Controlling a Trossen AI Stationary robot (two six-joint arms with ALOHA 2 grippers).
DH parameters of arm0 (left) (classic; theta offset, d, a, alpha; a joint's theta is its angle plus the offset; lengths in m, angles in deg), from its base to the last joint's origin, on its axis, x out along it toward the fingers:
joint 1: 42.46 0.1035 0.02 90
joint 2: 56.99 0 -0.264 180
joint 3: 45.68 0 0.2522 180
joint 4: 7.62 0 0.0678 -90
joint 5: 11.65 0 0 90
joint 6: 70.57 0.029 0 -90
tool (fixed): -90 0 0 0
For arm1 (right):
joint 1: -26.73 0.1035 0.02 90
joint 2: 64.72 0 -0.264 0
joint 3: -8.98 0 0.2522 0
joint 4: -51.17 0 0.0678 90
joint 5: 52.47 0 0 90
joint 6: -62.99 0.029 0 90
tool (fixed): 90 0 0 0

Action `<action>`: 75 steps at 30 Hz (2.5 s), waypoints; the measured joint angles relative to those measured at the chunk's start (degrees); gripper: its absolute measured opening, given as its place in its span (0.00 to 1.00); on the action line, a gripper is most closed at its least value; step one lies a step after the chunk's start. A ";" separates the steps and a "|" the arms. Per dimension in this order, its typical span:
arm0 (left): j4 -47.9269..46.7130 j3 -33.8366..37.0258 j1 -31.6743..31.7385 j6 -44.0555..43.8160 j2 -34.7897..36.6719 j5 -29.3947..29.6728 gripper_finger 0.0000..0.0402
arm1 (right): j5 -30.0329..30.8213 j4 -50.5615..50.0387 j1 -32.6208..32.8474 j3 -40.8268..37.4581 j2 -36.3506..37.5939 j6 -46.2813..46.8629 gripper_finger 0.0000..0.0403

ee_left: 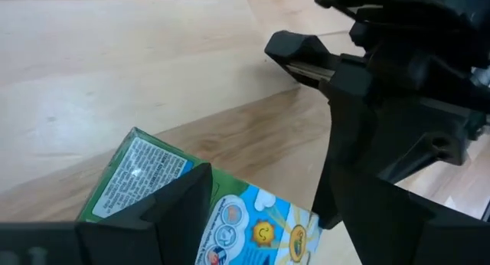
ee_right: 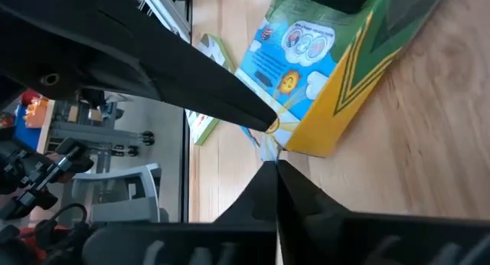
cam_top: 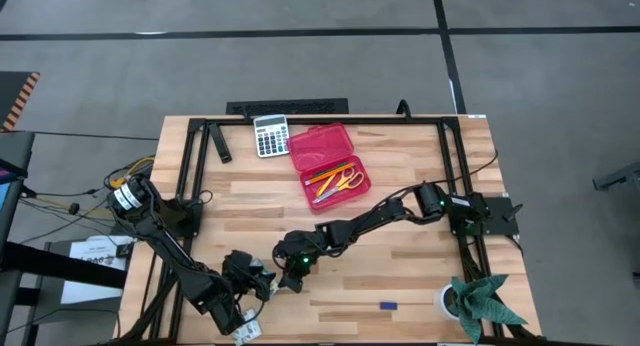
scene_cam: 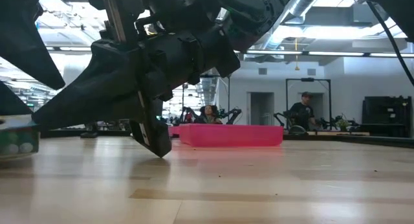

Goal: Pack school essentials
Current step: Put the orange crayon box into the red supply box

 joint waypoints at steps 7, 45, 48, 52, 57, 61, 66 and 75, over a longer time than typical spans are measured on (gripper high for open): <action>-0.87 -0.43 0.31 0.00 0.31 -0.12 0.65 | -1.77 -3.20 -0.54 0.02 0.40 -1.66 0.01; -4.14 -2.90 -2.98 -7.58 -1.03 7.41 0.65 | -8.46 -30.92 -8.61 -14.06 15.50 -10.39 0.56; -3.43 -1.70 -2.37 -7.54 -1.03 7.70 0.65 | -8.63 -19.29 -7.09 -17.54 15.58 -2.71 0.66; 1.71 0.78 -2.14 -7.54 -1.03 7.38 0.65 | -7.98 -4.81 -5.77 -20.40 15.55 6.37 0.68; 9.68 4.50 -1.99 -7.17 -1.03 7.61 0.65 | -3.85 1.76 -4.80 -20.51 13.52 11.05 0.68; 12.04 5.75 -1.35 -7.12 -1.03 7.64 0.65 | -3.34 4.61 -3.41 -20.35 11.62 14.10 0.68; 13.61 5.79 -0.02 -5.33 -1.03 7.91 0.65 | -5.43 9.94 -2.89 -20.37 10.51 16.08 0.68; 15.65 5.79 1.94 -1.96 -0.98 7.65 0.65 | -5.33 9.40 -3.33 -20.39 10.38 15.99 0.46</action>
